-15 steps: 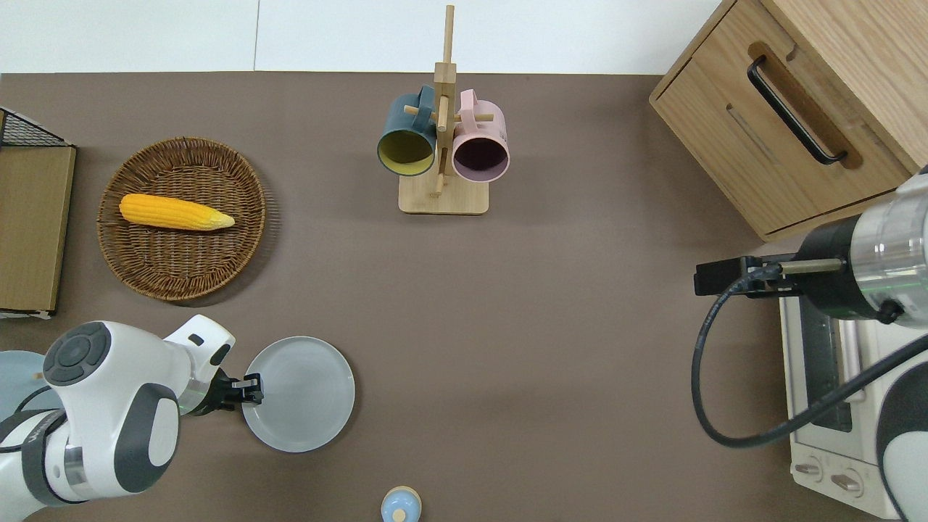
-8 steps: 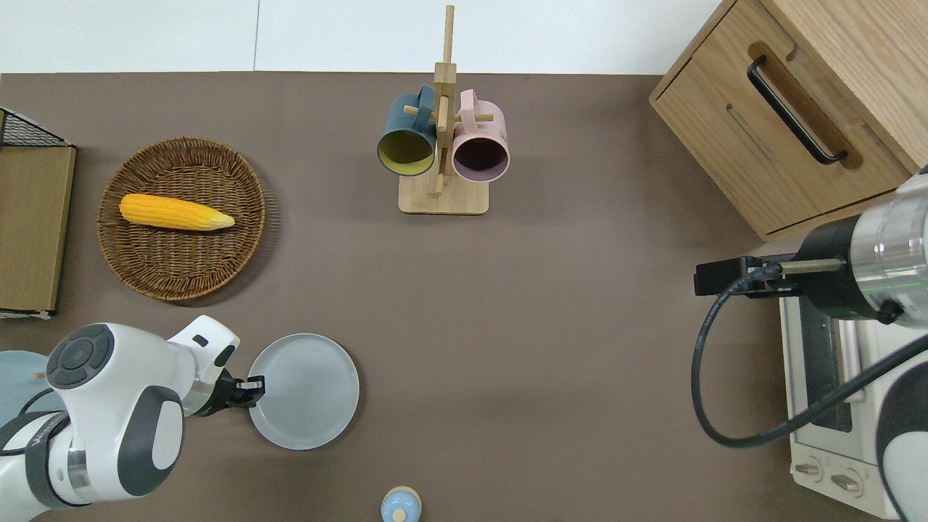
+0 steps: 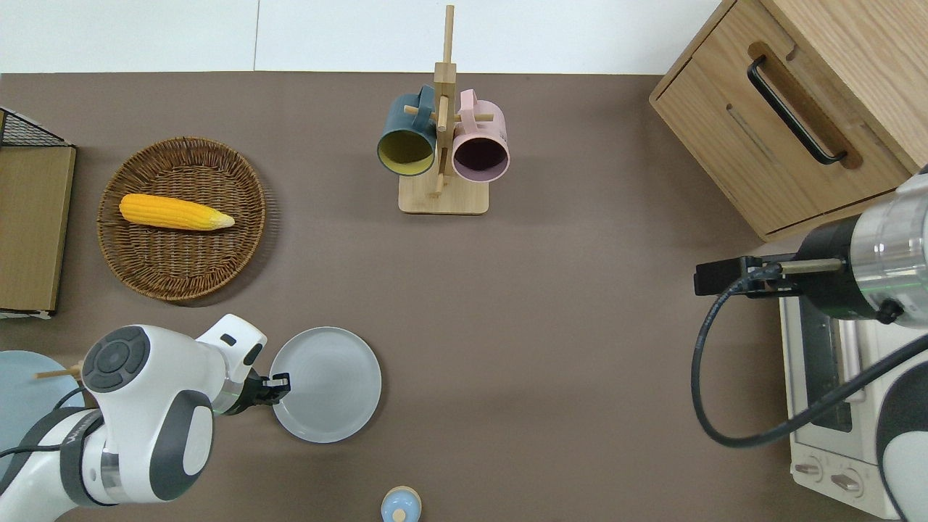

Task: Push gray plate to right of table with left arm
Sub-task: 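Push the gray plate with the left gripper toward the right arm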

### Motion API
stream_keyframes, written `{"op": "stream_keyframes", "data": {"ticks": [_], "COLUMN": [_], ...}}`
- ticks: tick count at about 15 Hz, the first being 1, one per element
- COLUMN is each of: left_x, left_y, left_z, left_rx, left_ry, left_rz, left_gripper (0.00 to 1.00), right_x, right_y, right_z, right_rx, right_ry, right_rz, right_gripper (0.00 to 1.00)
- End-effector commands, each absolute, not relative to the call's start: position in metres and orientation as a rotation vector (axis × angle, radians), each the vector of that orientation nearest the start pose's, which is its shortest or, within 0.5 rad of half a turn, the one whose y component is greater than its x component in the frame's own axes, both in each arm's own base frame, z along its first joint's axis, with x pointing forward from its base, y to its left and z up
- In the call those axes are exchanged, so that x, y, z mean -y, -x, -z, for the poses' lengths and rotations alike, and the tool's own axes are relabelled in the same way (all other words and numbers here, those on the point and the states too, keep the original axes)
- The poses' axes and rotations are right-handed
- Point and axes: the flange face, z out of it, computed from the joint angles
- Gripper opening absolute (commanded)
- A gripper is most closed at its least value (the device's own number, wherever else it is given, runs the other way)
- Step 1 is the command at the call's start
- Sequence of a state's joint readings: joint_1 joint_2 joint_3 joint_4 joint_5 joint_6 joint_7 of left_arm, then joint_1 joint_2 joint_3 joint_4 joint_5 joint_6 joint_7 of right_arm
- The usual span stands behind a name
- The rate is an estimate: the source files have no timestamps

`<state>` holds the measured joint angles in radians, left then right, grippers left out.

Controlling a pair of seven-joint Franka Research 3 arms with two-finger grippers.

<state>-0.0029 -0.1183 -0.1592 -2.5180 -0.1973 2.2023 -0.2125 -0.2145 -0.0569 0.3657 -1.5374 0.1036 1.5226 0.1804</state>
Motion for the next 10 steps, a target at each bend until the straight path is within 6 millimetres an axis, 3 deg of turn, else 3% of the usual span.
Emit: {"op": "stream_keyframes", "data": {"ticks": [1,9,10], "left_x": [0.116,0.207,0.228], "left_y": [-0.415,-0.397,-0.395], "left_z": [-0.304,-0.306,-0.302], "left_rx": [0.369,0.498,0.532], "left_ry": [3.212,3.230,3.232], "left_rz": [-0.319,-0.228,-0.201], "left_gripper": [0.00,0.00,0.00], "right_x": [-0.098,-0.098,-0.098], "right_y": [-0.525,-0.525,-0.525], "right_z": [-0.668,-0.668,-0.668], "right_rx": [-0.038,-0.038,-0.038], "right_ry": [3.035,3.035,3.035], "right_rz": [0.036,0.036,0.036], "right_gripper": [0.996,0.996,0.996]}}
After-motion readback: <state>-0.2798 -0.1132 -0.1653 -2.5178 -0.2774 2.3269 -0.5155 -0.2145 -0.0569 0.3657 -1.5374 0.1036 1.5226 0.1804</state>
